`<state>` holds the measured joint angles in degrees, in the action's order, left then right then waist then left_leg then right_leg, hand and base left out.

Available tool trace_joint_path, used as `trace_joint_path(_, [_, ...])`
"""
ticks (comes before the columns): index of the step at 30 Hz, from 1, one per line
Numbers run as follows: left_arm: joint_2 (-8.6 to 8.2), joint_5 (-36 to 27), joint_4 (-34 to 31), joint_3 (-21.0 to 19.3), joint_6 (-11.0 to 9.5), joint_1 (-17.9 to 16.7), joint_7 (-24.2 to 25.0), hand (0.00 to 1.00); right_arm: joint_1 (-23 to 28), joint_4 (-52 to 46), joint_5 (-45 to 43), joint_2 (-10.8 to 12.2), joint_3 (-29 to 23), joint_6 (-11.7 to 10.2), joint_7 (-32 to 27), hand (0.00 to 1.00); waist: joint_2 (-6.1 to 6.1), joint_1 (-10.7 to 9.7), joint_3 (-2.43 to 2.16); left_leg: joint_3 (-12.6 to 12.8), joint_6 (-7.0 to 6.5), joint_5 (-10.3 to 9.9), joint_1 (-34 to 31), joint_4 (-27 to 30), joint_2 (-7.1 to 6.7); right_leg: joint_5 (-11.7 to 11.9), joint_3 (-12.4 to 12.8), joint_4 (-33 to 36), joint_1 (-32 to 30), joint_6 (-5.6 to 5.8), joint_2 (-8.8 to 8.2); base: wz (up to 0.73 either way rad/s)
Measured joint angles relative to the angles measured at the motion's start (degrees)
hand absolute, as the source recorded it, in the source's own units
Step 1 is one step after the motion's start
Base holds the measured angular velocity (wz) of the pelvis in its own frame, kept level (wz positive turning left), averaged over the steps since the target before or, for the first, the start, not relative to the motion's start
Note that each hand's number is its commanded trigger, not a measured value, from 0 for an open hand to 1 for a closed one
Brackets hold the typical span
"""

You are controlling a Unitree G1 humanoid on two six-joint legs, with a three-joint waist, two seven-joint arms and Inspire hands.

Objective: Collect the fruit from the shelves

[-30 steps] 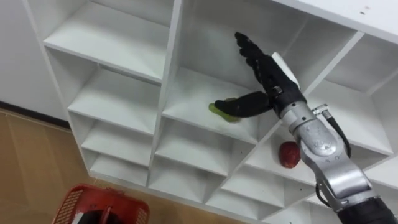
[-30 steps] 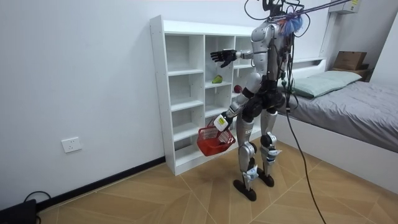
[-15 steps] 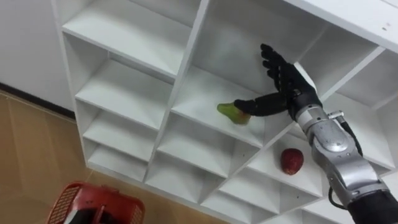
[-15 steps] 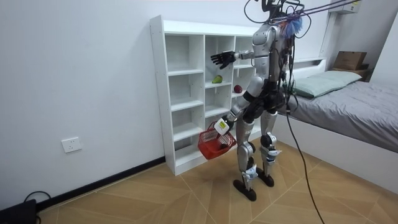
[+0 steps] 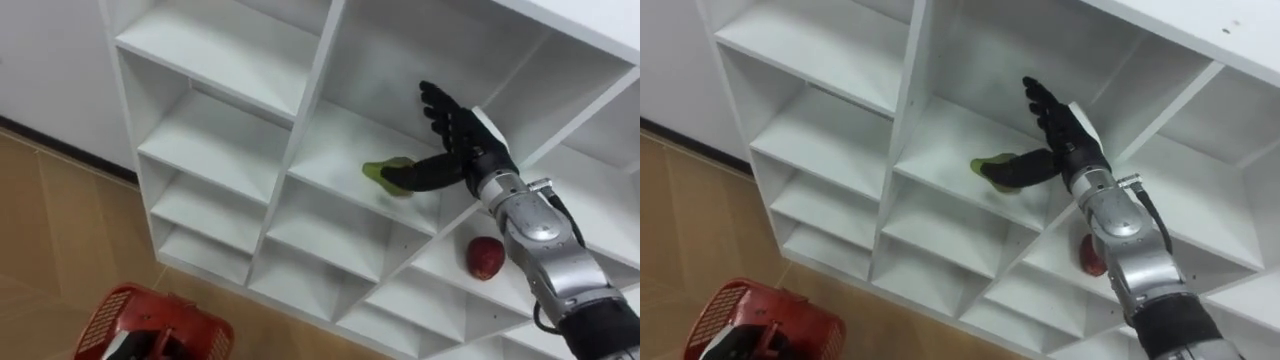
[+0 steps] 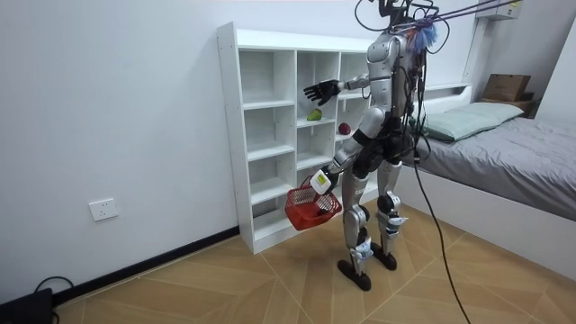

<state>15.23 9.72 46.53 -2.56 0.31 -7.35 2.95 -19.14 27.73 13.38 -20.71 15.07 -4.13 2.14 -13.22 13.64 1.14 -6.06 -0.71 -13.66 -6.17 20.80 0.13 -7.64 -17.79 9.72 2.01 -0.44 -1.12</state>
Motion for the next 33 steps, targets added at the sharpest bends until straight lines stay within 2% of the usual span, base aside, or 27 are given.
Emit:
trace_joint_path(3, [-0.35, 0.0, -0.3, 0.6, 0.6, 0.0, 0.1, 1.0, -0.1, 3.3, -0.5, 0.0, 0.8, 0.0, 0.1, 0.0, -0.19, 1.1, -0.18, -0.2, 0.05, 0.0, 0.2, -0.1, -0.04, 0.0, 0.3, 0.0, 0.2, 0.0, 0.04, 0.06])
trace_joint_path(9, [-0.54, 0.0, -0.3, 0.8, 1.2, -0.1, 0.3, 1.0, -1.1, 7.9, -2.5, 0.0, 4.1, 0.4, 1.0, 0.0, -0.1, 1.3, -0.11, -0.9, 0.06, 0.0, 0.6, -0.2, -0.11, 0.0, 0.0, 0.1, 1.0, 0.02, 0.03, 0.05])
trace_joint_path(14, [-0.53, -0.2, -0.3, 0.9, 1.2, -0.1, 0.1, 1.0, -2.6, 11.7, -2.5, 0.0, 4.1, 0.4, 3.0, 0.0, -0.26, 2.2, -0.07, -1.0, 0.09, 0.1, 0.4, -0.2, -0.16, 0.0, 0.0, 0.0, 0.9, 0.02, 0.06, 0.01])
trace_joint_path(16, [-0.42, -0.3, -0.3, 1.4, 1.2, 0.0, 0.0, 1.0, -3.4, 14.0, -2.5, 0.0, 4.1, 0.4, 3.6, 0.0, -0.44, 2.3, 0.02, -1.8, 0.15, 0.1, 0.0, -0.1, -0.43, 0.0, 0.0, 0.0, 0.8, 0.02, 0.01, 0.13])
trace_joint_path(19, [-0.27, -1.2, -0.3, 1.9, 1.2, 0.0, -0.1, 1.0, -3.9, 15.5, -2.5, 0.0, 4.1, 0.5, 3.7, 0.0, -0.66, 2.3, -0.07, -2.1, 0.15, 0.2, -0.7, 0.0, -0.64, 0.0, -1.0, 0.1, 0.2, 0.04, -0.19, 0.11])
trace_joint_path(30, [0.03, -1.2, -0.4, 3.4, 1.1, 0.5, 0.2, 1.0, -7.0, 16.7, -2.5, -0.7, 3.7, -0.3, 3.4, 0.0, 0.01, 1.6, 0.57, -1.8, -0.09, 0.6, -5.1, 0.8, -0.9, 0.0, -0.9, 1.1, -4.5, 0.04, -0.69, -0.02])
trace_joint_path(33, [-0.01, -1.2, -0.4, 3.4, 1.1, 0.7, 0.4, 1.0, -7.1, 16.5, -2.8, -0.8, 3.8, -1.2, 3.0, 0.0, 0.05, 1.6, 0.61, -1.5, -0.05, 1.0, -5.2, 0.3, -0.86, 0.0, -0.9, 1.1, -4.9, 0.03, -0.72, 0.0])
